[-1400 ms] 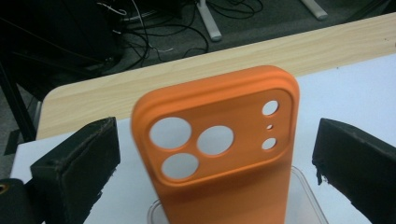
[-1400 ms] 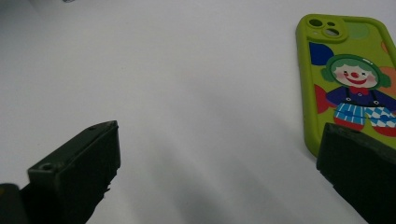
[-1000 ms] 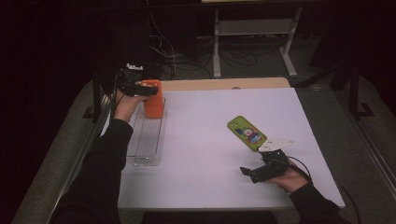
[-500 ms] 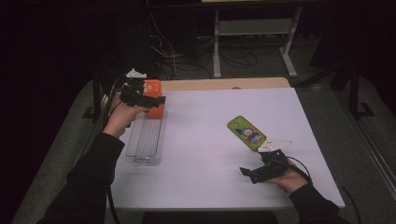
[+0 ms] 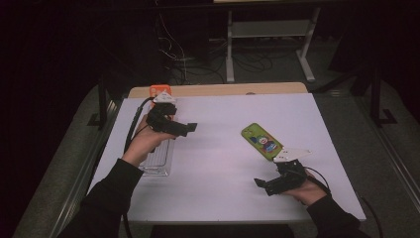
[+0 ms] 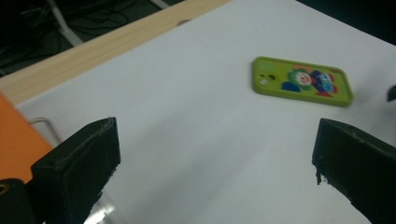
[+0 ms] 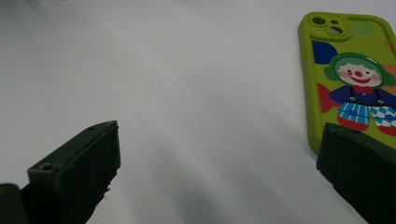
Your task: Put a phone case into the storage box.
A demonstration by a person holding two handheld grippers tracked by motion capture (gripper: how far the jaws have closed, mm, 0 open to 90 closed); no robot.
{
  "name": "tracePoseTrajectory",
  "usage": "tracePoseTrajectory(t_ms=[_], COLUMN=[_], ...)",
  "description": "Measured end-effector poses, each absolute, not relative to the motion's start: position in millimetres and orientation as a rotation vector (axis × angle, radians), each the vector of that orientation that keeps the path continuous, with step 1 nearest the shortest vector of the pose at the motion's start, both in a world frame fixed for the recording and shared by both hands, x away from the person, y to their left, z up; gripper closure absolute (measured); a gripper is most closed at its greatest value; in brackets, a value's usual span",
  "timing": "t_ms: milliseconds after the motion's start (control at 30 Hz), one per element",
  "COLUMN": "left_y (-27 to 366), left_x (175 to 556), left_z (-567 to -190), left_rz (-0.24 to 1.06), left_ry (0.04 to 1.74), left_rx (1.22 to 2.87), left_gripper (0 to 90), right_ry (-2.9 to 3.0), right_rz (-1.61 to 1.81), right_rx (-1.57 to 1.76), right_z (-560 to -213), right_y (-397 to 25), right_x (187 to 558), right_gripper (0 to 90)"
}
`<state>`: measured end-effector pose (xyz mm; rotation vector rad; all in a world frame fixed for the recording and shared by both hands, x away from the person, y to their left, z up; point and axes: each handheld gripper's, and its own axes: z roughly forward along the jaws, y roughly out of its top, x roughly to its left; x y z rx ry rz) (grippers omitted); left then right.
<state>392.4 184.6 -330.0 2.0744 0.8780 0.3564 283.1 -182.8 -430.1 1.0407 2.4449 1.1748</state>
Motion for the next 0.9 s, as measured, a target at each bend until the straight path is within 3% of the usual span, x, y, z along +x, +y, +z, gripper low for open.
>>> tracePoseTrajectory(t_ms=[567, 900], left_y=[145.5, 149.9], left_x=[345.1, 317.8], left_z=[-379.6, -409.7], left_rz=[0.251, 0.237], left_ry=[0.733, 0.672], left_rx=[2.124, 2.172], left_gripper=[0.7, 0.7], right_ry=[2.446, 2.443], right_rz=[1.171, 1.157], right_rx=[1.045, 1.102], right_z=[-430.0, -425.1], right_y=[-183.5, -183.3], right_x=[283.5, 283.5], right_gripper=[0.0, 0.0])
